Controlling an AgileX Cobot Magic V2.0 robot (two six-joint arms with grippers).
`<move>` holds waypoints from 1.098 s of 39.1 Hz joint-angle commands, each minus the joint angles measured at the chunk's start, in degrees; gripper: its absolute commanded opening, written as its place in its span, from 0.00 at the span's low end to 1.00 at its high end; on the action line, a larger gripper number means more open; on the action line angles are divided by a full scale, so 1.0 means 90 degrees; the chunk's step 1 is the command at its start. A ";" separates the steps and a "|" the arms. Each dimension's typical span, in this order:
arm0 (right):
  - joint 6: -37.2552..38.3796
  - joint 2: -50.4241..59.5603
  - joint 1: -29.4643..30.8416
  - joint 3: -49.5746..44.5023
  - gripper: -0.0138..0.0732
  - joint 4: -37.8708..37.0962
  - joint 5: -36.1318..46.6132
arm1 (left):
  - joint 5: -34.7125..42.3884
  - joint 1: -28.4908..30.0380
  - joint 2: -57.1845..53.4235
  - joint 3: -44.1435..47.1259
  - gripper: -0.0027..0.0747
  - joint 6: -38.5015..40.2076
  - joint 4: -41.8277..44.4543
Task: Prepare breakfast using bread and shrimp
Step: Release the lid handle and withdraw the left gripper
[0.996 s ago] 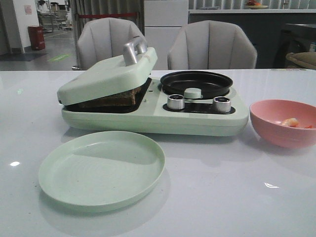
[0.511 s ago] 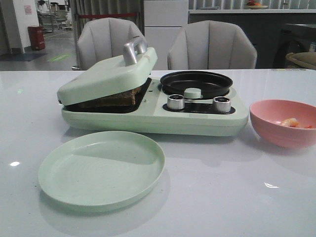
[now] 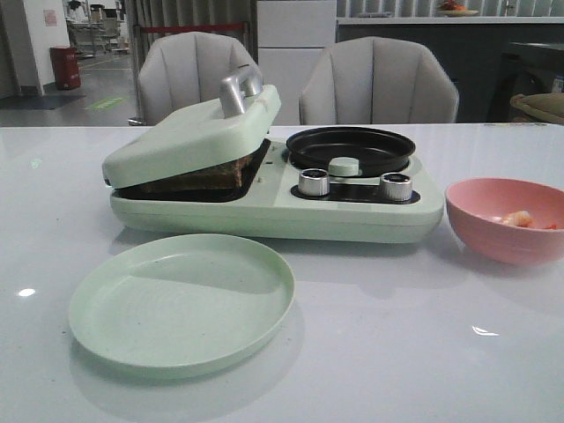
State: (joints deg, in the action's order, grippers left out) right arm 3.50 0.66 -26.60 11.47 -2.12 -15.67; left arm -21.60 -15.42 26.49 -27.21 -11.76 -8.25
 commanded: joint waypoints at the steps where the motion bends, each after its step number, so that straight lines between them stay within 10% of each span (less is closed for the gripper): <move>1: -0.0028 -0.0056 0.0021 0.0172 0.85 -0.0050 0.0534 | 0.0755 0.0003 -0.0413 0.0206 0.19 0.0077 -0.0122; 20: -0.0028 -0.0345 0.0021 0.0460 0.85 0.0043 0.0682 | 0.0961 0.0003 -0.0834 0.0511 0.19 0.0077 -0.0122; 43: 0.0241 -0.4682 0.0154 0.3731 0.85 0.0036 -0.1200 | 0.0961 0.0003 -0.0834 0.0511 0.18 0.0077 -0.0122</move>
State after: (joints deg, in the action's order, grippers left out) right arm 5.40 -37.23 -26.22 40.69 -1.66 -27.07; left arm -17.75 -15.42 18.58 -20.98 -11.76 -8.62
